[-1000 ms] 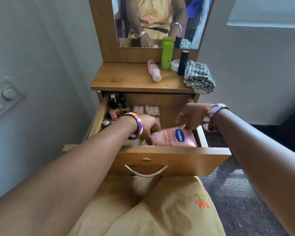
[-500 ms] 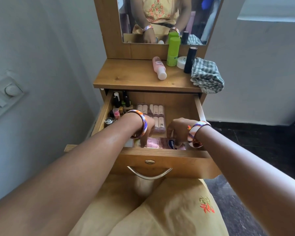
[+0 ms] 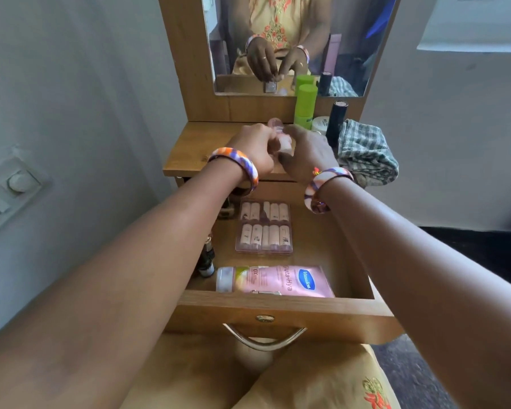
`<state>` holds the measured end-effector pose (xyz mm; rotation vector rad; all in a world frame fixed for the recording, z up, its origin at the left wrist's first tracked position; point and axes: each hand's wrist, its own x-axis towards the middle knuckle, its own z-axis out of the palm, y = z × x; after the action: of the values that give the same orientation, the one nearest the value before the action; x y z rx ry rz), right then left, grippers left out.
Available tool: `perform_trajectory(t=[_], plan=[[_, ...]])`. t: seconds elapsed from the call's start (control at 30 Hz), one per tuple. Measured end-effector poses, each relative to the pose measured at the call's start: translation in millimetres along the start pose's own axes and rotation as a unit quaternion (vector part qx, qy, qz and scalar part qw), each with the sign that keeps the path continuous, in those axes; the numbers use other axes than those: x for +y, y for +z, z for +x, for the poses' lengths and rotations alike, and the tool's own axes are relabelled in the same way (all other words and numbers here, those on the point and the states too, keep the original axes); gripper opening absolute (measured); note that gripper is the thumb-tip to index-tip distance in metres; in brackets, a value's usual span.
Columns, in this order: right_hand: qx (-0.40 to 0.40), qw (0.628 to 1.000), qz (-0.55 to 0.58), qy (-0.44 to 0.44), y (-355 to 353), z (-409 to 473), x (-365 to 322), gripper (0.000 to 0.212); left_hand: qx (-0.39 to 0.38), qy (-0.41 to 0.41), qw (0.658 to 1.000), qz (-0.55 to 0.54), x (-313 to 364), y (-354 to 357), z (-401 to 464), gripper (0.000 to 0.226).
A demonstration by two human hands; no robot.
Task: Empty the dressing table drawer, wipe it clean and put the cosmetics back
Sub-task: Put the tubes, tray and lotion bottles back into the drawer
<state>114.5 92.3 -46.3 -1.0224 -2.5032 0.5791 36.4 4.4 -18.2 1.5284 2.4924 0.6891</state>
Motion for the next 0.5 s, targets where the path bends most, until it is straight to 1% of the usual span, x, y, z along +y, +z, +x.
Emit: perform_trajectory(t=[0.03,0.1,0.2,0.23,0.3,0.43,0.47,0.5], plan=[[-0.019,1.0,-0.02,0.005,4,5,-1,0.053,0.005,-0.004,1.0,-0.003,-3,1,-1,0.025],[-0.037,0.997,-0.06,0.006,13,10,-1,0.049,0.012,-0.008,1.0,-0.003,-9,5,-3,0.024],[-0.006,0.994,-0.107,-0.009,23,7,0,0.041,0.016,-0.028,0.999,-0.002,-18,11,-6,0.027],[0.013,0.995,-0.1,-0.013,24,4,1,0.041,0.016,-0.034,0.999,-0.006,-21,13,-7,0.028],[0.024,0.998,-0.063,-0.011,18,-1,1,0.039,0.017,-0.042,0.999,-0.015,-24,14,-9,0.028],[-0.007,0.999,0.041,0.026,-11,-11,0,0.026,0.01,-0.063,0.997,-0.047,-22,13,-13,0.031],[-0.012,0.996,0.074,0.037,-19,-15,-1,0.023,-0.003,-0.078,0.994,-0.074,-20,14,-14,0.031],[-0.02,0.993,0.108,0.049,-26,-19,-1,0.021,-0.015,-0.103,0.985,-0.14,-17,15,-14,0.026]])
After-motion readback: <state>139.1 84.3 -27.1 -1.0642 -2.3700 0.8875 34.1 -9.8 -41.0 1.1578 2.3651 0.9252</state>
